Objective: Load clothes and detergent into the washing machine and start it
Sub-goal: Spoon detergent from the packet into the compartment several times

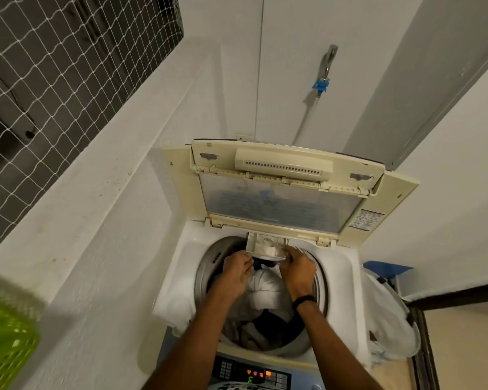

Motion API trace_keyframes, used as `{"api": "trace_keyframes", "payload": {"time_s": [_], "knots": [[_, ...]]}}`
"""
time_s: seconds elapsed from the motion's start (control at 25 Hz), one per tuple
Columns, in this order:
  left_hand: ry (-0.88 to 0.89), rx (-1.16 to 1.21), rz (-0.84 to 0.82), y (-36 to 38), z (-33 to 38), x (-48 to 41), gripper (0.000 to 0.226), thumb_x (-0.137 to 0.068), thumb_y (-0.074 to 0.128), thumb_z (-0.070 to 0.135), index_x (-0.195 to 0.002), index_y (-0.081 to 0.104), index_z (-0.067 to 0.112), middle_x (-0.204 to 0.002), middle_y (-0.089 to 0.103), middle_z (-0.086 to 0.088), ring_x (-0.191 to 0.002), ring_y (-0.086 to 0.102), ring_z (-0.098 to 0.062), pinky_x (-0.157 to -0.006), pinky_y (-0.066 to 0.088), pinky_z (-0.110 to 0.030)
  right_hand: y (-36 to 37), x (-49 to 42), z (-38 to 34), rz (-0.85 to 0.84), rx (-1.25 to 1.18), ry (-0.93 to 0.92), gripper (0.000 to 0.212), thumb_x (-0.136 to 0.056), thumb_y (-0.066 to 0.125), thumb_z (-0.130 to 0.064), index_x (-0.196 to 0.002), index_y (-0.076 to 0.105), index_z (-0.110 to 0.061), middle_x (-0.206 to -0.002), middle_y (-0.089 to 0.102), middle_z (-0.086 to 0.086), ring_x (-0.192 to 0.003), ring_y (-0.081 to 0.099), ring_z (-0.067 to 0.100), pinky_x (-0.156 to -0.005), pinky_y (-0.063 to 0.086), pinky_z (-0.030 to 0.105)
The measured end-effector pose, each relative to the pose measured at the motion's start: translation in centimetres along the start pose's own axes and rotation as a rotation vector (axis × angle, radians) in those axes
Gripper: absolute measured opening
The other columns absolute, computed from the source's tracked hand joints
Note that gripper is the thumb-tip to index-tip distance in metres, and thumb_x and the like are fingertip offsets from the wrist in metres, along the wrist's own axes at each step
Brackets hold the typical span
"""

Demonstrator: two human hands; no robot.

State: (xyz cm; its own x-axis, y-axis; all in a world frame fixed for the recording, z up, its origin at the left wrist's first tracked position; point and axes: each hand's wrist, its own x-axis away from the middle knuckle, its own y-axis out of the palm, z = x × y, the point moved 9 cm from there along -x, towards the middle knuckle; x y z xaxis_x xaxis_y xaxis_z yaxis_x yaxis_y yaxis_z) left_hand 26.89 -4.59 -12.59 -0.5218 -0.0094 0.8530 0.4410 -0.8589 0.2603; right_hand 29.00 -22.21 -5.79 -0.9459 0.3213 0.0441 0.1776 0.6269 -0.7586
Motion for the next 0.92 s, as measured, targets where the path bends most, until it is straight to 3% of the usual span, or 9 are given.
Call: {"api": "trace_keyframes", "payload": {"time_s": [0.08, 0.16, 0.28, 0.36, 0.44, 0.52, 0.6, 0.76, 0.92], "knots": [[0.023, 0.010, -0.005, 0.0, 0.6, 0.9, 0.036, -0.099, 0.046, 0.005, -0.134, 0.051, 0.000, -0.133, 0.056, -0.016, -0.128, 0.053, -0.028, -0.103, 0.045, -0.034, -0.7, 0.0, 1.1, 0.010, -0.104, 0.136, 0.027, -0.077, 0.063, -0.003, -0.098, 0.078, -0.013, -0.090, 0.077, 0.010, -0.083, 0.069, 0.029, -0.078, 0.055, 0.034], [0.072, 0.011, -0.017, -0.1, 1.5, 2.0, 0.044, -0.100, 0.045, 0.007, -0.144, 0.041, 0.002, -0.144, 0.050, -0.017, -0.136, 0.046, -0.028, -0.111, 0.039, -0.036, -1.1, 0.3, 2.3, -0.006, -0.302, 0.278, 0.022, -0.078, 0.062, -0.005, -0.088, 0.079, -0.013, -0.080, 0.076, 0.008, -0.077, 0.069, 0.026, -0.073, 0.055, 0.031], [0.196, 0.016, -0.033, -0.6, 3.7, 4.5, 0.044, -0.101, 0.044, 0.008, -0.145, 0.042, 0.002, -0.141, 0.053, -0.016, -0.133, 0.050, -0.028, -0.112, 0.040, -0.036, -0.4, 0.9, 3.3, -0.097, -0.561, 0.450, 0.015, -0.078, 0.062, -0.001, -0.073, 0.075, -0.005, -0.067, 0.070, 0.004, -0.067, 0.065, 0.016, -0.058, 0.049, 0.016], [0.297, 0.033, -0.005, -1.5, 5.6, 6.7, 0.040, -0.099, 0.047, 0.007, -0.139, 0.050, 0.005, -0.122, 0.064, -0.012, -0.120, 0.059, -0.026, -0.105, 0.046, -0.034, 1.0, 1.7, 2.5, -0.198, -0.808, 0.572, 0.011, -0.079, 0.060, 0.002, -0.072, 0.069, 0.001, -0.075, 0.067, 0.014, -0.067, 0.063, 0.018, -0.063, 0.051, 0.022], [0.407, 0.038, 0.048, -2.8, 7.6, 9.2, 0.034, -0.095, 0.054, 0.007, -0.128, 0.061, 0.009, -0.105, 0.070, -0.007, -0.103, 0.066, -0.021, -0.089, 0.054, -0.029, 1.9, 2.9, 0.3, -0.276, -1.040, 0.656, 0.009, -0.081, 0.059, 0.006, -0.081, 0.068, 0.006, -0.088, 0.066, 0.024, -0.079, 0.065, 0.027, -0.072, 0.056, 0.029], [0.523, 0.038, 0.083, -4.0, 9.6, 12.2, 0.030, -0.089, 0.062, 0.009, -0.118, 0.068, 0.016, -0.102, 0.074, -0.006, -0.097, 0.069, -0.020, -0.078, 0.055, -0.027, 1.8, 4.2, -3.0, -0.349, -1.167, 0.641, 0.017, -0.086, 0.056, 0.008, -0.099, 0.065, 0.015, -0.094, 0.066, 0.028, -0.086, 0.067, 0.032, -0.069, 0.061, 0.028], [0.654, 0.059, 0.106, -5.5, 11.5, 16.1, 0.024, -0.086, 0.066, 0.012, -0.108, 0.071, 0.021, -0.100, 0.076, -0.004, -0.096, 0.071, -0.020, -0.077, 0.054, -0.026, 1.7, 5.4, -6.6, -0.439, -1.205, 0.570, 0.024, -0.088, 0.054, 0.007, -0.108, 0.061, 0.017, -0.097, 0.065, 0.027, -0.088, 0.067, 0.033, -0.068, 0.061, 0.027], [0.921, 0.087, 0.173, -9.5, 14.7, 25.7, 0.021, -0.087, 0.067, 0.012, -0.106, 0.072, 0.019, -0.105, 0.075, -0.002, -0.102, 0.070, -0.017, -0.091, 0.055, -0.030, 2.2, 7.9, -13.0, -0.585, -1.215, 0.482, 0.021, -0.087, 0.055, 0.005, -0.104, 0.065, 0.013, -0.096, 0.069, 0.025, -0.094, 0.068, 0.034, -0.072, 0.061, 0.027], [1.188, 0.140, 0.274, -15.2, 16.5, 35.3, 0.021, -0.087, 0.067, 0.010, -0.107, 0.071, 0.012, -0.107, 0.074, -0.011, -0.101, 0.069, -0.024, -0.088, 0.054, -0.027, 2.9, 12.0, -20.8, -0.792, -1.192, 0.378, 0.019, -0.088, 0.053, 0.003, -0.098, 0.069, 0.007, -0.087, 0.073, 0.018, -0.082, 0.071, 0.025, -0.069, 0.059, 0.022]]}}
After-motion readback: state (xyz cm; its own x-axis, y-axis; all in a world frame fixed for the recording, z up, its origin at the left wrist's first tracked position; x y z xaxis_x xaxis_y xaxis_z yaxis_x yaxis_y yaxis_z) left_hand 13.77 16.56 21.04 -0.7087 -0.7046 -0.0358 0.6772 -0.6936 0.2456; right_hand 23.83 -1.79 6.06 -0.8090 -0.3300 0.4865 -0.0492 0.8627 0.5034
